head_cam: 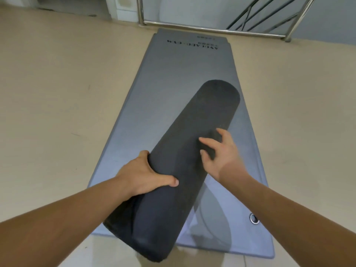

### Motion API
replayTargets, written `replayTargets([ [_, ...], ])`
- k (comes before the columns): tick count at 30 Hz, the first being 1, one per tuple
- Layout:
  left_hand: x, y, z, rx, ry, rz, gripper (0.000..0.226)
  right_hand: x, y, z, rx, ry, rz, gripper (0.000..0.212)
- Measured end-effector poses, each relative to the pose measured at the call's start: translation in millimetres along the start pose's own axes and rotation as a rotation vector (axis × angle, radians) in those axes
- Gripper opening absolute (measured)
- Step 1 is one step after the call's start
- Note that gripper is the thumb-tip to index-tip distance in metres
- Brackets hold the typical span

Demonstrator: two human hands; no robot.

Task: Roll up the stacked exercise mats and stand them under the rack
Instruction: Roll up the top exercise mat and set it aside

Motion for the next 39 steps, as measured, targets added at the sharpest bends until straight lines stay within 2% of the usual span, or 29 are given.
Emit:
replayTargets([
  [1, 1, 4, 0, -0.062, -0.003, 0.008, 0.104, -9, 9, -7, 0.016, -0.013, 0.022, 0.05],
  [2, 1, 8, 1, -0.132, 0.007, 0.01, 0.102, -18, 20, -15, 0.012, 0.039, 0.032, 0.068],
  [3, 0, 12, 2, -0.205, 0.028, 0.002, 0.099, -27, 29, -23, -0.024, 0.144, 0.025, 0.084],
  [5, -7, 27, 6, -0.322, 0.086, -0.033, 0.087, -39, 36, -32, -0.062, 0.296, -0.004, 0.1],
  [8, -20, 63, 14, -0.389, 0.126, -0.054, 0.073, -44, 30, -29, 0.035, 0.317, -0.062, 0.101],
  [12, -17, 86, 17, -0.433, 0.207, 0.028, 0.063, -51, 26, -32, 0.141, 0.345, -0.106, 0.099],
  [14, -11, 90, 17, -0.42, 0.252, 0.045, 0.064, -57, 27, -37, 0.238, 0.346, -0.226, 0.108],
  [16, -9, 93, 20, -0.42, 0.257, 0.048, 0.053, -67, 32, -44, 0.354, 0.393, -0.351, 0.113],
  [18, -8, 95, 23, -0.425, 0.247, 0.063, 0.047, -78, 40, -52, 0.433, 0.424, -0.375, 0.112],
  [22, -4, 102, 23, -0.39, 0.26, 0.069, 0.077, -83, 46, -59, 0.475, 0.393, -0.389, 0.13],
  [24, -3, 102, 21, -0.407, 0.253, 0.06, 0.077, -82, 45, -58, 0.487, 0.373, -0.393, 0.131],
  [28, -12, 95, 13, -0.501, 0.174, 0.039, 0.062, -75, 44, -59, 0.5, 0.361, -0.395, 0.133],
  [35, -37, 77, -6, -0.569, 0.198, 0.047, 0.09, -44, 45, -48, 0.421, 0.369, -0.277, 0.136],
  [37, -39, 75, -11, -0.605, 0.157, 0.075, 0.09, -39, 45, -46, 0.389, 0.39, -0.246, 0.131],
  [39, -39, 79, -13, -0.646, 0.122, 0.102, 0.1, -37, 39, -45, 0.395, 0.351, -0.199, 0.109],
])
Point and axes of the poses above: each hand's wrist, its own x-axis towards the middle knuckle, its own z-axis out of the back of the hand, y = z × x, the point moved 3 cm from there along x, towards the middle knuckle, and after that the axes turned 7 degrees about -x, right-handed, at the moved point
